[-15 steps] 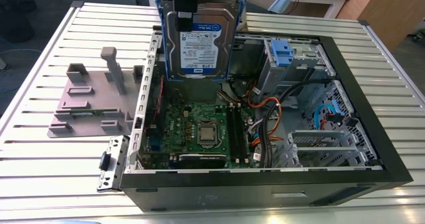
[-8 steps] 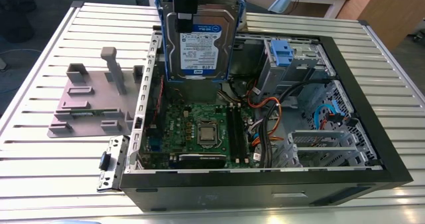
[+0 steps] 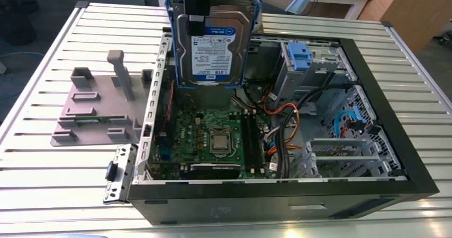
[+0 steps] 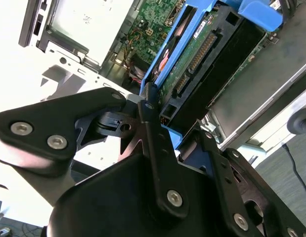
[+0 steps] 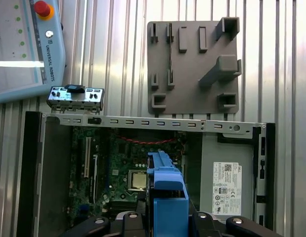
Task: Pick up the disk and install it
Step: 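Insert the disk into the insertion slot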
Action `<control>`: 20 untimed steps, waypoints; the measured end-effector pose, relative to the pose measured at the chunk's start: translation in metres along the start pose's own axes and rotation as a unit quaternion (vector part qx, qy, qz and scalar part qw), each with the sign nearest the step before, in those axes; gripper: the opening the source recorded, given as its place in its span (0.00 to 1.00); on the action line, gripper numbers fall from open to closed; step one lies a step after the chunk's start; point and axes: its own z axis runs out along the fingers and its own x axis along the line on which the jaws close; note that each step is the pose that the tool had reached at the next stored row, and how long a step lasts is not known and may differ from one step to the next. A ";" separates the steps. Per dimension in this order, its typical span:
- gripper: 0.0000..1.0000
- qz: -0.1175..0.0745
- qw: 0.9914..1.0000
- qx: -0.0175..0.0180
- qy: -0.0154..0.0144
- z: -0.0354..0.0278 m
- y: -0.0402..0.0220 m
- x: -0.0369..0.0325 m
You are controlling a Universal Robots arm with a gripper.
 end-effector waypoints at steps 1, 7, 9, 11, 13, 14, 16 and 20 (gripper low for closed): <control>0.37 0.000 1.000 0.000 0.000 0.0000 0.0000 0.0003; 0.37 0.000 1.000 0.000 0.000 0.0001 0.0000 0.0018; 0.37 0.000 1.000 0.000 0.000 0.0001 0.0000 0.0023; 0.37 0.000 1.000 0.000 0.000 0.0002 0.0000 0.0028; 0.37 0.000 1.000 0.000 0.000 0.0002 0.0001 0.0032; 0.37 0.000 1.000 0.000 0.000 0.0001 0.0001 0.0035; 0.37 0.000 1.000 0.000 0.000 0.0002 0.0001 0.0039; 0.37 0.000 1.000 0.000 0.000 0.0003 0.0001 0.0049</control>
